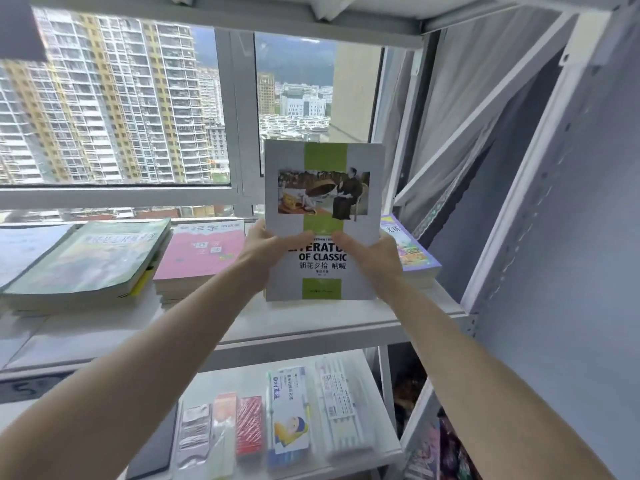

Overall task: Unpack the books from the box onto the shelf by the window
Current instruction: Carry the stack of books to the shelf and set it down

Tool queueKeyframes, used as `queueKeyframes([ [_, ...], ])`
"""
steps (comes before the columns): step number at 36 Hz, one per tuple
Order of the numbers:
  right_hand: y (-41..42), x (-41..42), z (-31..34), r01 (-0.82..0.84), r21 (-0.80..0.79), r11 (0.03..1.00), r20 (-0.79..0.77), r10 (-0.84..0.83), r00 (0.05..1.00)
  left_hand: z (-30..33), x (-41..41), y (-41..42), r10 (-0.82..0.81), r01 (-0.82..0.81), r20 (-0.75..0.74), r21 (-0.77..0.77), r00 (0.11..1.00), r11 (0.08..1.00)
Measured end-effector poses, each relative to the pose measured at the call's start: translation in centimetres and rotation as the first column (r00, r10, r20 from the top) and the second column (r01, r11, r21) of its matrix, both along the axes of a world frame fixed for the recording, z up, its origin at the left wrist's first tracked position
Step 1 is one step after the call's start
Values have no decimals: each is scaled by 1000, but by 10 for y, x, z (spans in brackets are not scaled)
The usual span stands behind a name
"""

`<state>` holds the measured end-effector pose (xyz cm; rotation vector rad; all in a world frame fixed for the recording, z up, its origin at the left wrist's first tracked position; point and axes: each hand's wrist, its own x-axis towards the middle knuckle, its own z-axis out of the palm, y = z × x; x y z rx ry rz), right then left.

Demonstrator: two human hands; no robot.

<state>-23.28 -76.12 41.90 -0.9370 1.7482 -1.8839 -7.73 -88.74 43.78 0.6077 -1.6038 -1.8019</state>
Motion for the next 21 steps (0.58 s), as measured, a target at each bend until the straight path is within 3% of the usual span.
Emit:
queueKeyframes([
  [4,12,-48,27,35,72,997,21,-36,999,29,-54,6,-102,83,122,151,987,985],
  [7,17,-84,35,98,193,976,45,-108,993,37,-96,11,-213,171,257,179,943,969],
  [11,20,-126,41,135,338,931,46,-159,986,35,-143,11,-290,239,324,189,900,953],
  [16,10,-175,41,100,472,876,37,-133,990,29,-184,16,-177,118,459,155,871,981],
  [21,-1,-198,33,144,595,791,-89,-113,990,19,-203,15,-46,-6,520,98,853,995],
])
